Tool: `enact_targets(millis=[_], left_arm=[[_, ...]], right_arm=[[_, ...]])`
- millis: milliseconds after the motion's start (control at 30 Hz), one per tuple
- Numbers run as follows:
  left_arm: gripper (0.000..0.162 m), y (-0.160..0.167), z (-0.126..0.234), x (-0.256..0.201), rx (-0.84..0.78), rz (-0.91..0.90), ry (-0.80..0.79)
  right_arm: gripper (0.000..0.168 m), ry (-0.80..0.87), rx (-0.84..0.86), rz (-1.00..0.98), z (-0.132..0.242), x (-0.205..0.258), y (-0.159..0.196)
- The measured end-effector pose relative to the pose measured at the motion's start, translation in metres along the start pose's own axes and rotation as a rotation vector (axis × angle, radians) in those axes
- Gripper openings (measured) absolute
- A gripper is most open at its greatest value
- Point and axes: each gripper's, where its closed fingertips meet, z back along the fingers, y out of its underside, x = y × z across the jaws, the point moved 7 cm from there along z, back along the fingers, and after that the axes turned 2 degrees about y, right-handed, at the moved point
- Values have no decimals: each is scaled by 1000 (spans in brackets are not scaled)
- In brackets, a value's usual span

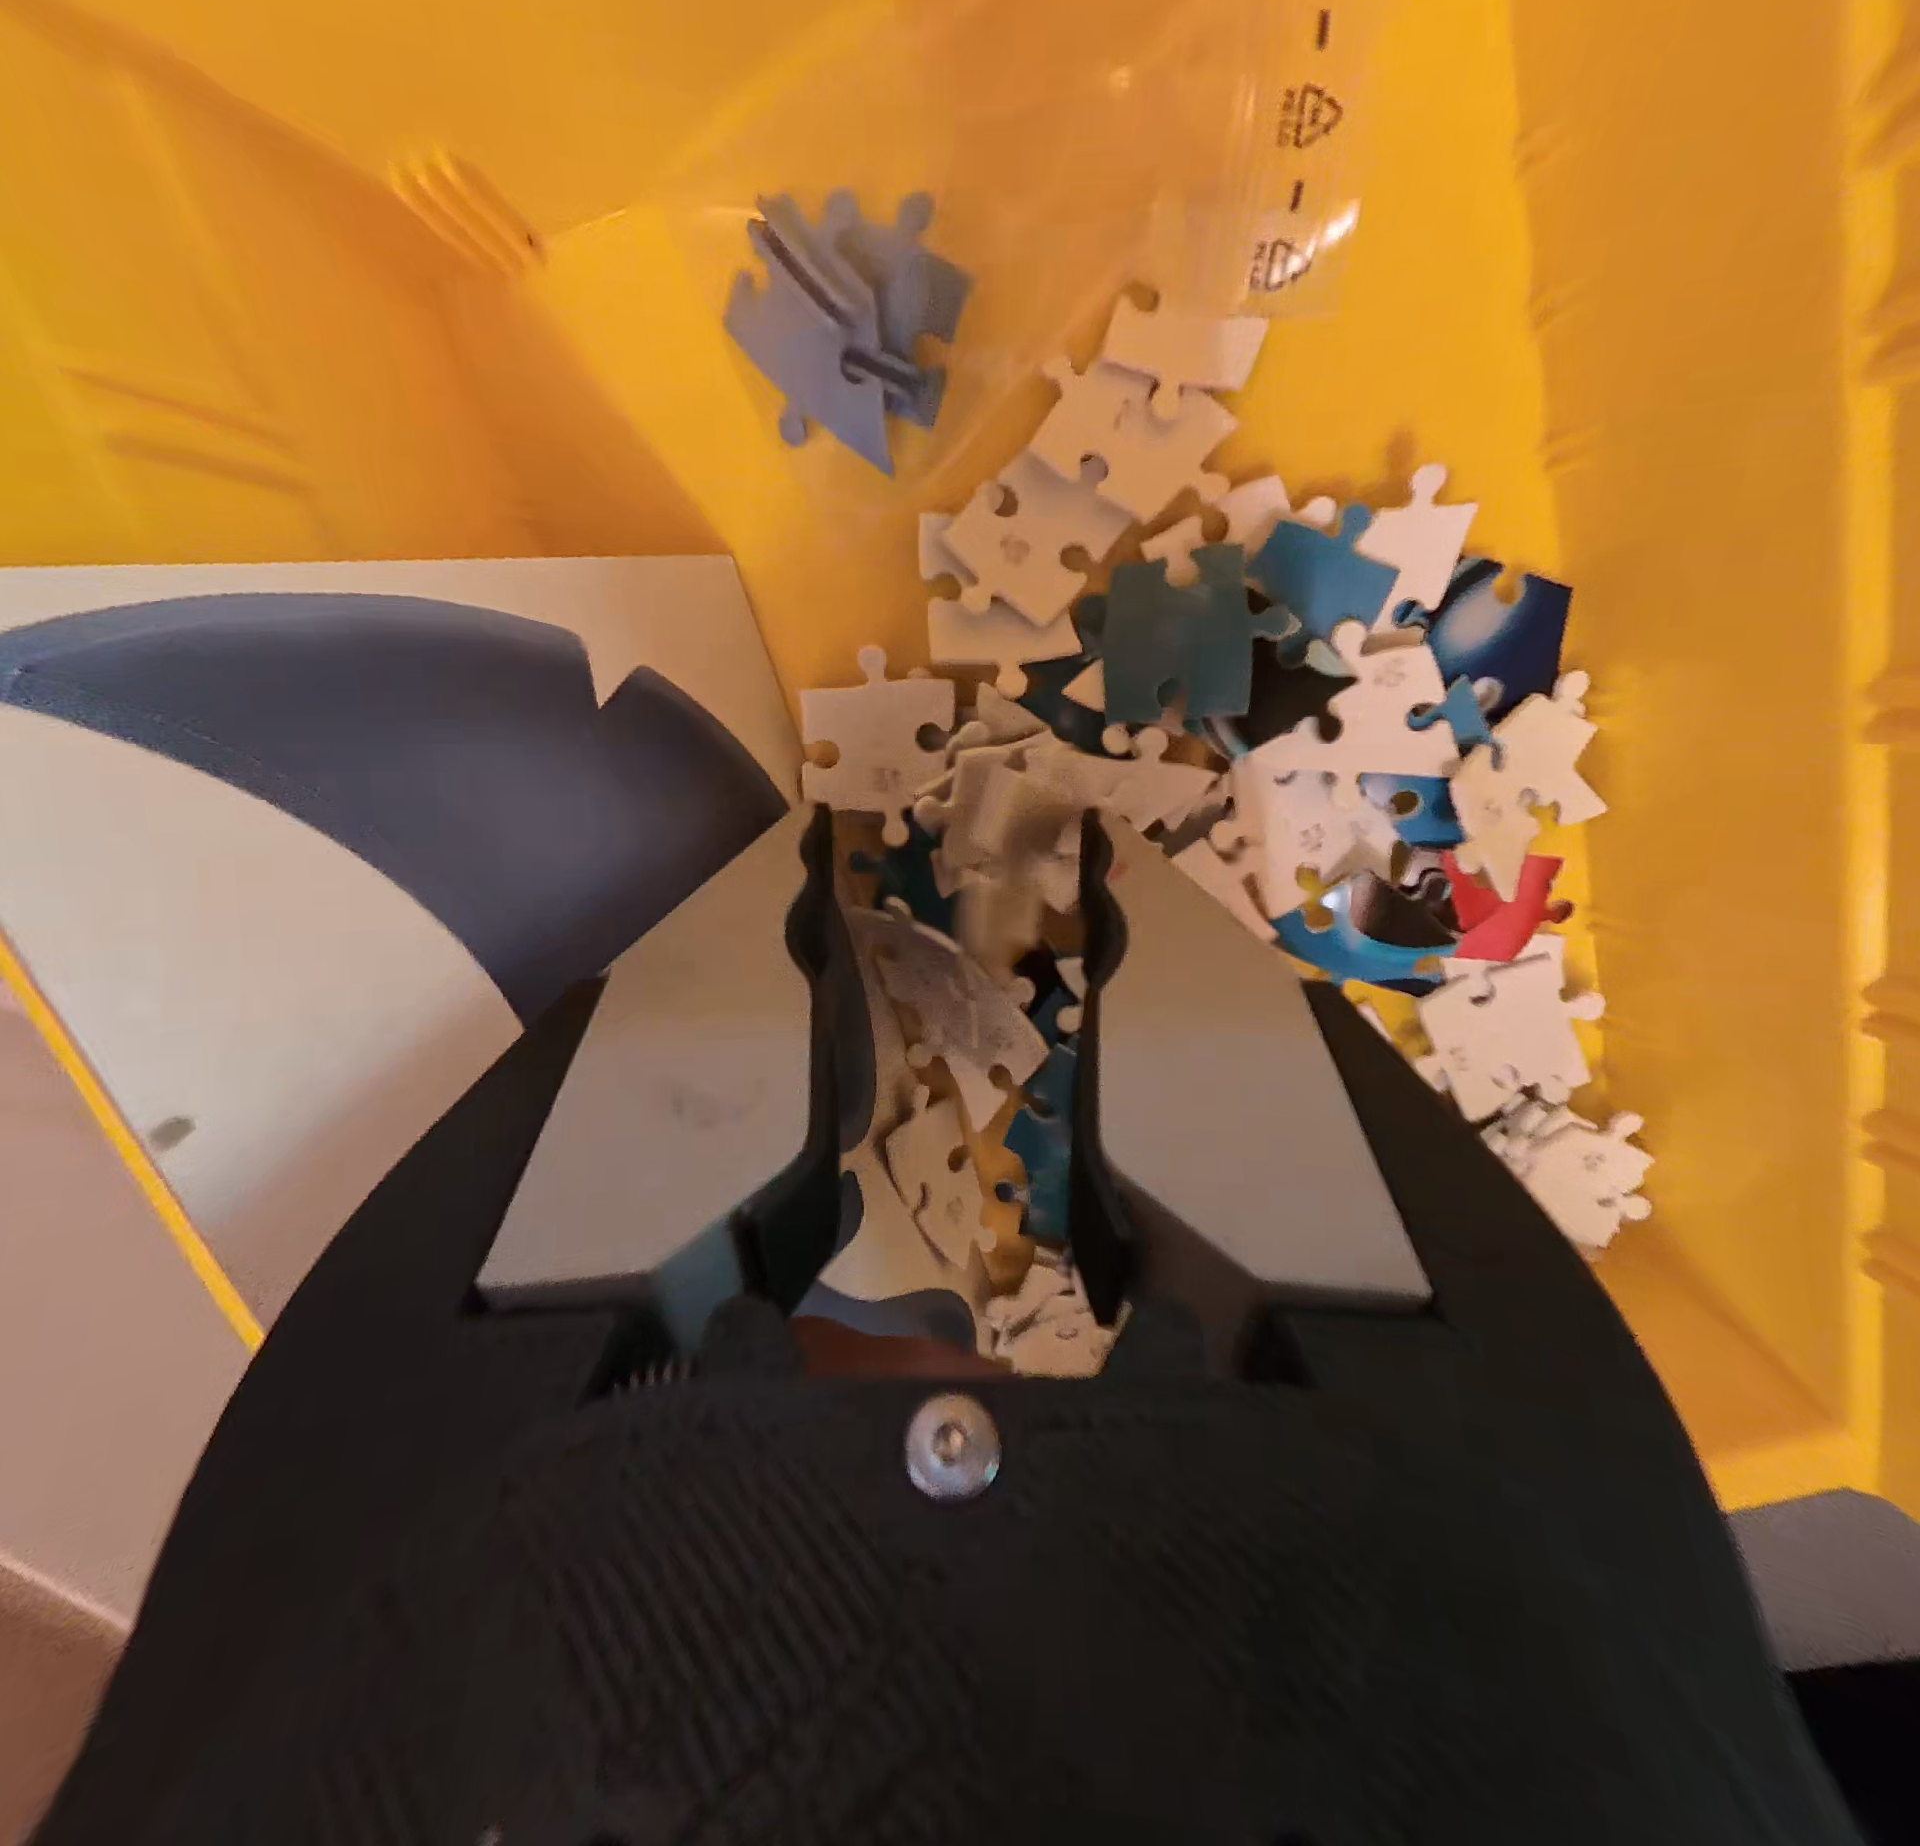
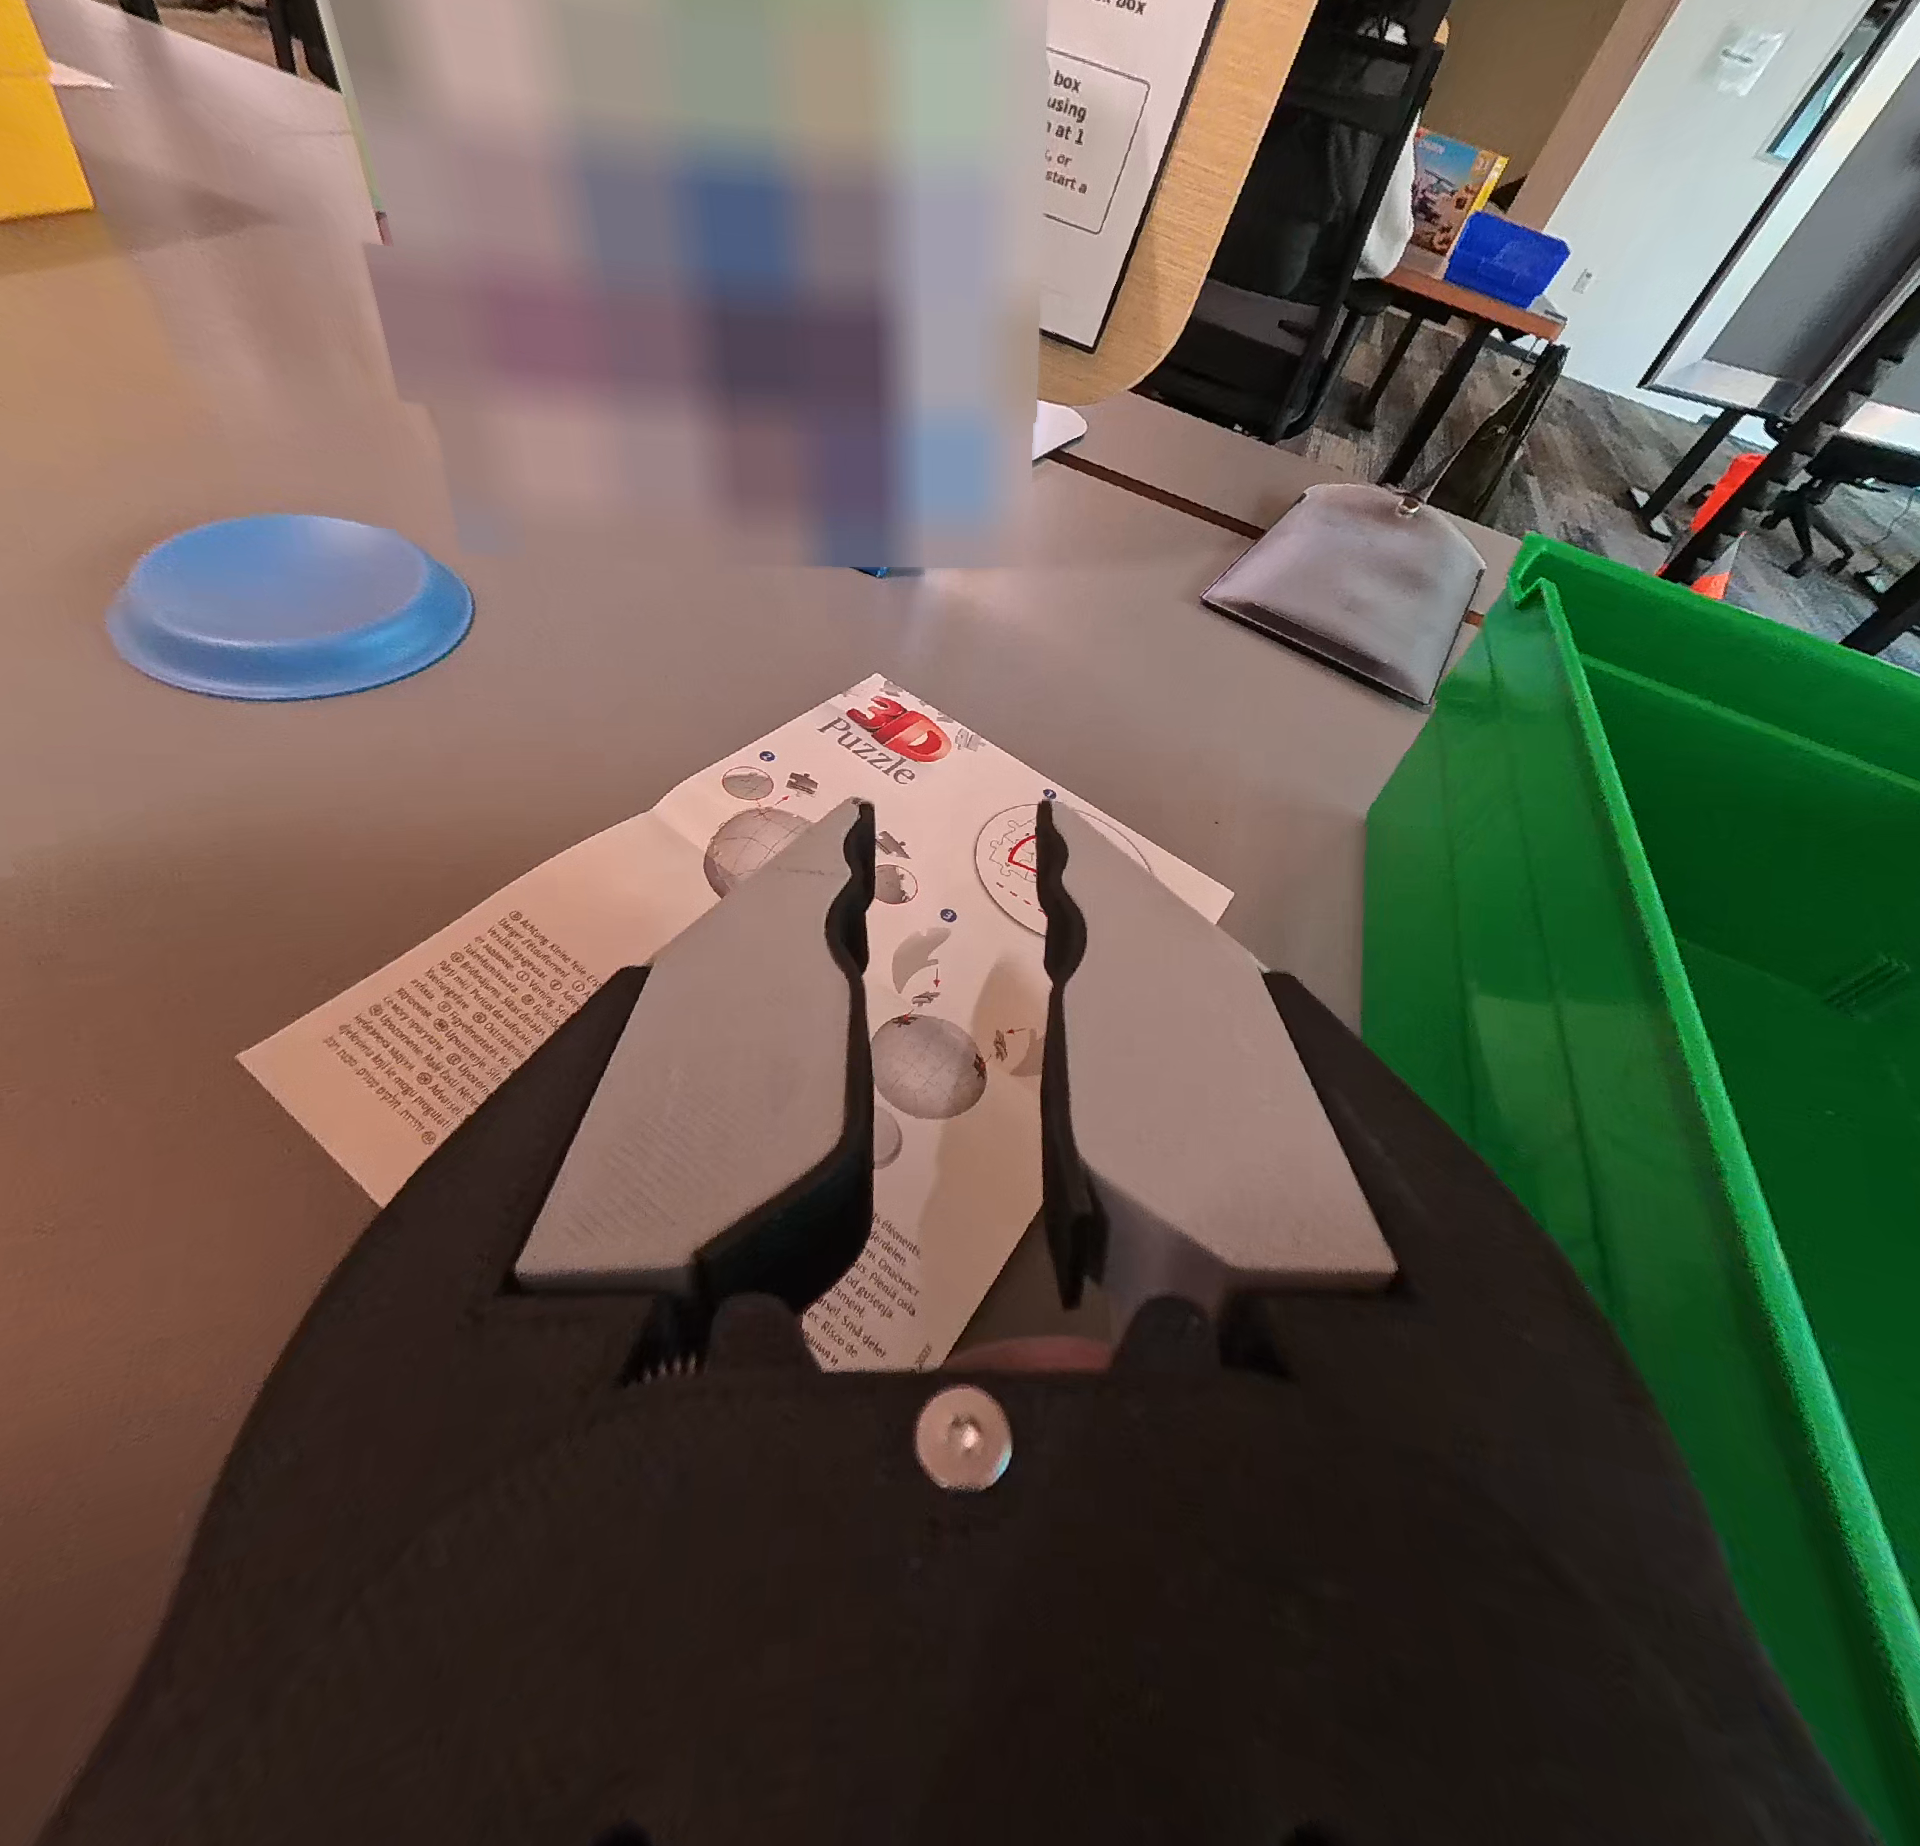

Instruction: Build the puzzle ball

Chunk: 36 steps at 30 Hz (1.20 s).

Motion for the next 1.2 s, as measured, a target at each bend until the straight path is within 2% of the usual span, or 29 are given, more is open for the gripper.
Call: enact_targets(millis=[33, 67, 133, 267, 400, 733, 900, 1067, 1167, 1200], left_arm=[[49, 0, -1, 1, 6, 6, 6], [49, -1, -1, 0, 4, 10, 20], [30, 0, -2, -4, 4, -9, 75], [10, -2, 9, -6, -40, -63, 36], [2, -5, 30, -19, -103, -125, 49], [2, 2, 43, -33, -123, -194, 64], [2, 14, 64, -39, -168, -206, 158], [3, 37, 71, -48, -91, -253, 180], [22, 45, 64, -45, -37, -250, 127], [23, 46, 63, -44, -39, -246, 122]], right_arm=[[28, -1, 2, 1, 0, 0, 0], [27, -1, 3, 3, -1, 0, 0], [27, -1, 4, 5, -1, 1, 0], [26, -1, 1, 6, -1, 1, 0], [25, 0, 2, 16, -1, 2, 0], [24, 15, 1, 29, 0, 2, 0], [25, 18, 6, 40, 0, 3, 0], [25, 25, 13, 63, -2, 5, 0], [25, 28, 12, 79, -2, 6, 0], [25, 29, 11, 82, -2, 6, 0]])
